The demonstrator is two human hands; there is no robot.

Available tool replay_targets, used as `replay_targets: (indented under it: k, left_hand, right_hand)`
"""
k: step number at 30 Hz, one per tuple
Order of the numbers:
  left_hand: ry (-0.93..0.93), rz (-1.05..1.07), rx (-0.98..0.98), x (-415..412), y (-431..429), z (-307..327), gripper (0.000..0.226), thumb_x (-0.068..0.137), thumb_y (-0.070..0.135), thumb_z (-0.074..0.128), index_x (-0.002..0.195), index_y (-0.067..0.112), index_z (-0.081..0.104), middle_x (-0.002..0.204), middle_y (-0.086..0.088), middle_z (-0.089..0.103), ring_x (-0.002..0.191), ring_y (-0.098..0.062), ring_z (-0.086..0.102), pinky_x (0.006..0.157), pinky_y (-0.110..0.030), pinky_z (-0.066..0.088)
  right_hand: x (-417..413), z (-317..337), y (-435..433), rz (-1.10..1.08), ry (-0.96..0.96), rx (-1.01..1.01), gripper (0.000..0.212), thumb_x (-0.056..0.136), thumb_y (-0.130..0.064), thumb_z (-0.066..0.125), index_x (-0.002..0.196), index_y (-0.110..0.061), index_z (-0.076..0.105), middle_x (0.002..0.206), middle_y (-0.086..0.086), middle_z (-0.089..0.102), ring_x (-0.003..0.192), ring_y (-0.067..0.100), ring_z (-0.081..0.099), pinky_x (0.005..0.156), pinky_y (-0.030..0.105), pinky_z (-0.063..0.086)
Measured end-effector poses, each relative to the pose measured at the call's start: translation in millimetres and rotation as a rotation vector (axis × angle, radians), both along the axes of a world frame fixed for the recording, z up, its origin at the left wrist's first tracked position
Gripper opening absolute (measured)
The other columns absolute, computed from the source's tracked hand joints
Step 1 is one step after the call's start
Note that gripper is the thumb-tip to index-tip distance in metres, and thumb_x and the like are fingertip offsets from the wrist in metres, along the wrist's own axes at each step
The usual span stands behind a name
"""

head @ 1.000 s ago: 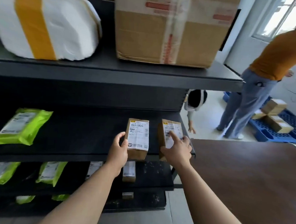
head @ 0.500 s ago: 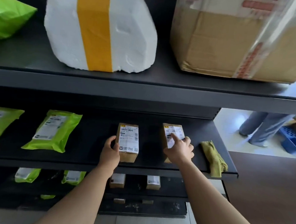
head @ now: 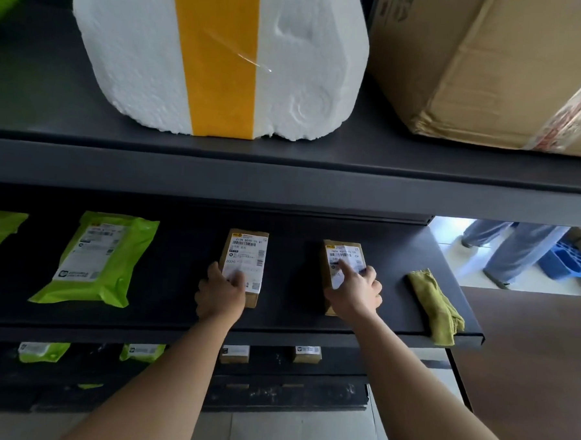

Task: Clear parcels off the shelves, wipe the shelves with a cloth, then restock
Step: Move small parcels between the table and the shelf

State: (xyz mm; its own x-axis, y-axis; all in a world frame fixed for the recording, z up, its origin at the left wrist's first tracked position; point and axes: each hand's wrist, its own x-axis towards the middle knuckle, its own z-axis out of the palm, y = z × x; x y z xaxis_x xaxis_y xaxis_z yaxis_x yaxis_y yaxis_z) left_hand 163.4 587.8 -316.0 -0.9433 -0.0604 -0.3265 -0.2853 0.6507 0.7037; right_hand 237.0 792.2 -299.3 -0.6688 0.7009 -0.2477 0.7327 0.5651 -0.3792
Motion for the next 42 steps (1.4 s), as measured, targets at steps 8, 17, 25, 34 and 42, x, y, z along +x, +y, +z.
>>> replay_targets:
  k: [8, 17, 25, 34, 42]
  left_hand:
    - [0.146, -0.203, -0.21, 5.2, 7.4, 0.4, 0.1, 0.069, 0.049, 0.074, 0.147, 0.025, 0.016, 0.139, -0.012, 0.03, 0.121, -0.033, 0.038, 0.095, -0.044, 0.039]
    - [0.142, -0.2, -0.235, -2.5, 15.5, 1.5, 0.102, 0.07, 0.053, 0.073, 0.147, 0.023, 0.013, 0.137, -0.013, 0.032, 0.119, -0.033, 0.039, 0.095, -0.042, 0.041]
    - [0.18, -0.168, -0.264, 2.4, 15.8, 2.2, 0.104, 0.068, 0.06, 0.071, 0.147, 0.025, 0.014, 0.144, -0.014, 0.026, 0.128, -0.035, 0.033, 0.104, -0.048, 0.034]
    - [0.144, -0.095, -0.238, 39.9, 3.9, 15.5, 0.099, 0.072, 0.058, 0.07, 0.147, 0.024, 0.015, 0.149, -0.011, 0.022, 0.134, -0.033, 0.028, 0.11, -0.048, 0.029]
    - [0.084, 0.016, -0.167, 96.2, -31.2, 18.8, 0.051, 0.09, 0.041, 0.056, 0.135, 0.019, 0.045, 0.135, -0.007, 0.049, 0.116, -0.029, 0.052, 0.092, -0.044, 0.049]
  right_hand:
    - [-0.8, -7.1, 6.2, 0.038, 0.001, 0.051, 0.061, 0.085, -0.048, 0.059, 0.14, -0.044, 0.034, 0.15, 0.011, 0.018, 0.132, 0.035, 0.027, 0.108, 0.044, 0.03]
    - [-10.6, -5.5, 15.2, 0.008, 0.007, 0.043, 0.058, 0.085, -0.046, 0.058, 0.138, -0.045, 0.035, 0.15, 0.011, 0.017, 0.131, 0.034, 0.028, 0.109, 0.043, 0.028]
    - [-3.8, -1.6, 11.9, 0.043, 0.011, 0.076, 0.065, 0.084, -0.051, 0.059, 0.142, -0.041, 0.031, 0.156, 0.016, 0.009, 0.142, 0.033, 0.01, 0.116, 0.044, 0.013]
    - [24.4, 9.0, -11.8, 0.157, 0.131, 0.049, 0.054, 0.09, -0.039, 0.058, 0.141, -0.036, 0.04, 0.158, 0.016, 0.006, 0.146, 0.032, 0.001, 0.117, 0.043, 0.006]
    - [68.4, 5.0, -42.6, 0.298, 0.239, -0.029, 0.044, 0.093, -0.025, 0.054, 0.137, -0.022, 0.052, 0.138, 0.003, 0.047, 0.125, 0.026, 0.039, 0.105, 0.038, 0.038]
